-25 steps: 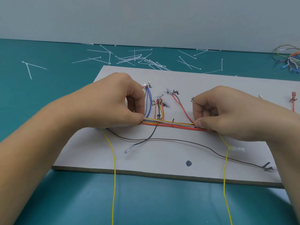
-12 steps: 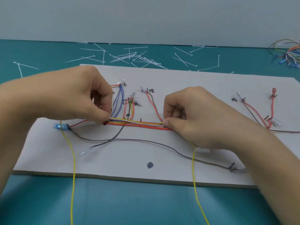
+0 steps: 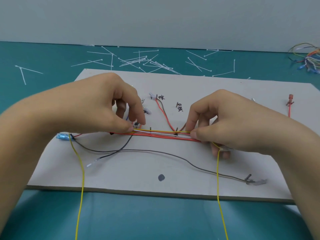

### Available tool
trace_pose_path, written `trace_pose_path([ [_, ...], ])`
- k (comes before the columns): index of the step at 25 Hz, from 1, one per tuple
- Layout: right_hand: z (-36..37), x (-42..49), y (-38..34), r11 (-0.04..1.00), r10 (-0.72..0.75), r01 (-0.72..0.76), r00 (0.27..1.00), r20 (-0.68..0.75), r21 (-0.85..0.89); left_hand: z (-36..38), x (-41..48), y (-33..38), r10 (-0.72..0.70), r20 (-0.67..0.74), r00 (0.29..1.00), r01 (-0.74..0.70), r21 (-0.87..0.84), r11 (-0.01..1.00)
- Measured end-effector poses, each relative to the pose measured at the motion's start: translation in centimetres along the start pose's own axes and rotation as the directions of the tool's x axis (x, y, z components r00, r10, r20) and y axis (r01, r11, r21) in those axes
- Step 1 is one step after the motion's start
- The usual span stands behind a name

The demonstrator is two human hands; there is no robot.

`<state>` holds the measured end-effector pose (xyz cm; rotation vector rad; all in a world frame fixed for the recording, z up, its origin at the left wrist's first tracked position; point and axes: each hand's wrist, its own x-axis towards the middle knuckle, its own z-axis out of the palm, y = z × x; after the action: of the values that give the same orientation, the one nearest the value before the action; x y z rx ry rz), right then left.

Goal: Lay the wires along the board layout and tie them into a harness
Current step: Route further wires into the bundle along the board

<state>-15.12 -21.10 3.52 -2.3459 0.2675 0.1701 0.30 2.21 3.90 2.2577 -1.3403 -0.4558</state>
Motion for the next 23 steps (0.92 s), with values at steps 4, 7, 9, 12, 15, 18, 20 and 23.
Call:
trace_pose_path([
  [4, 0.0, 0.0, -0.1, 0.999, 0.036, -0.036, 0.999, -0.019, -0.019, 0.9, 0.3, 0.4, 0.031, 0.004, 1.000, -0.031, -0.034, 0.999],
  [7, 0.0, 0.2, -0.2, 0.995, 0.028, -0.036, 0.996, -0.084, -0.093, 2.1, 0.5, 1.3, 0.093, 0.050, 0.994, -0.091, -0.052, 0.995],
  [9, 0.0, 0.4, -0.1, 0.993, 0.030, -0.044, 0.992, -0.124, -0.112, 3.0, 0.7, 2.0, 0.146, 0.060, 0.987, -0.147, 0.012, 0.989],
  [12, 0.1, 0.5, 0.1, 0.990, 0.051, -0.073, 0.983, -0.175, -0.121, 3.5, 0.9, 2.6, 0.189, 0.042, 0.981, -0.191, 0.052, 0.980],
  [15, 0.1, 0.7, 0.3, 0.991, 0.074, -0.099, 0.969, -0.235, -0.095, 3.8, 1.2, 2.6, 0.178, -0.015, 0.984, -0.178, 0.036, 0.983],
  [18, 0.0, 0.9, 0.4, 0.991, 0.105, -0.123, 0.957, -0.271, -0.050, 4.8, 1.9, 3.1, 0.116, -0.158, 0.980, -0.119, -0.005, 0.993],
  [20, 0.1, 0.9, 0.4, 0.992, 0.114, -0.124, 0.955, -0.275, -0.021, 5.2, 2.3, 3.4, 0.099, -0.199, 0.975, -0.095, 0.031, 0.995],
  [23, 0.3, 1.1, 0.5, 0.992, 0.125, -0.125, 0.942, -0.310, 0.018, 5.3, 2.4, 3.5, 0.078, -0.190, 0.979, -0.074, 0.032, 0.997],
])
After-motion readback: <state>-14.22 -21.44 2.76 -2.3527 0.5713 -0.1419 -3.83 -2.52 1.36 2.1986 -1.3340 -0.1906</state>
